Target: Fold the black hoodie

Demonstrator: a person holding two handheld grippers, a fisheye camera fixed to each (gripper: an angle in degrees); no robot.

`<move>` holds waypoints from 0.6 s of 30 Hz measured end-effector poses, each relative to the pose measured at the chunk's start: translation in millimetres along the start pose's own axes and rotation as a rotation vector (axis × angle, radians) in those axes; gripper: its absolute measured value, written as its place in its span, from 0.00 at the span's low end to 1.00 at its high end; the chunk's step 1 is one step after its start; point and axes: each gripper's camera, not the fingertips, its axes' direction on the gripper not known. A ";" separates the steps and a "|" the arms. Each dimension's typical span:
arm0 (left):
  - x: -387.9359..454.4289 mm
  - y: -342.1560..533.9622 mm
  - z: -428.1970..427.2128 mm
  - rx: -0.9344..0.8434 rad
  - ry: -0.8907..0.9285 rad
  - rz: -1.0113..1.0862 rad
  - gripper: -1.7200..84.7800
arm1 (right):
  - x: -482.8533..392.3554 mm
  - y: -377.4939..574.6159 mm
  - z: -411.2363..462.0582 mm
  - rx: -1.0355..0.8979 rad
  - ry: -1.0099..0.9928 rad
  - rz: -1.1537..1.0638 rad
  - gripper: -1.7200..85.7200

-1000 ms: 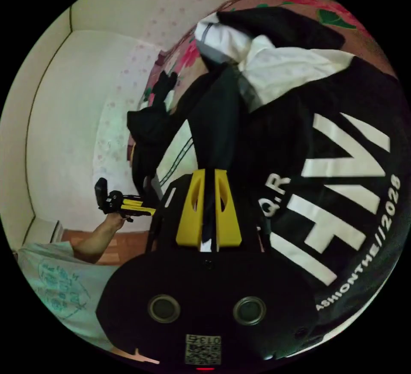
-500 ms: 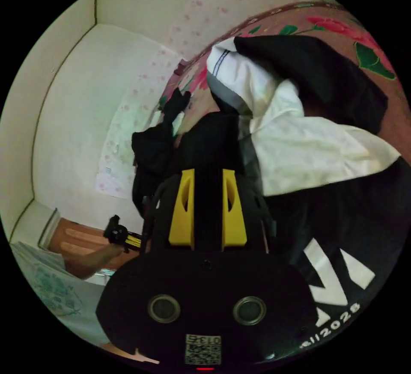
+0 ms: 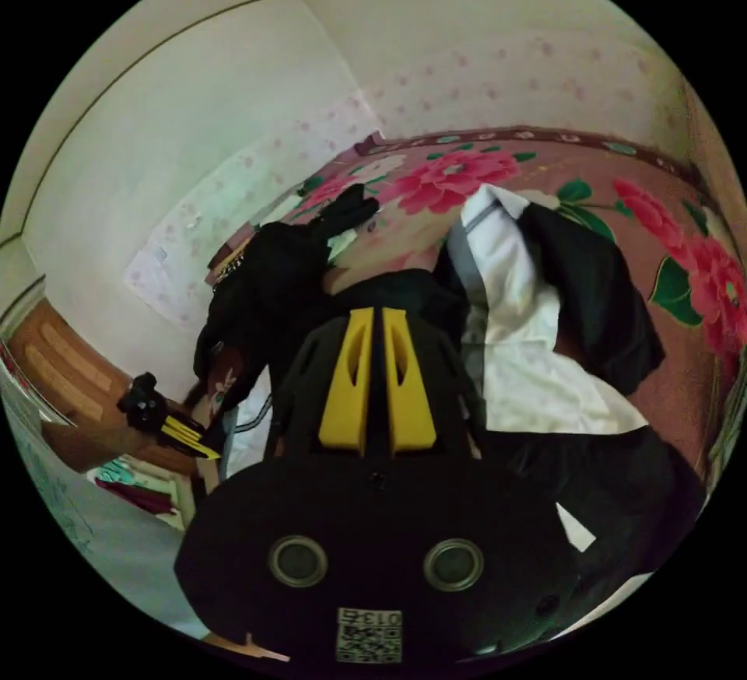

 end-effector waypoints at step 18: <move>38.9 -86.7 9.5 0.205 0.062 0.206 0.04 | -11.8 -25.7 -43.4 0.019 -0.073 0.161 0.06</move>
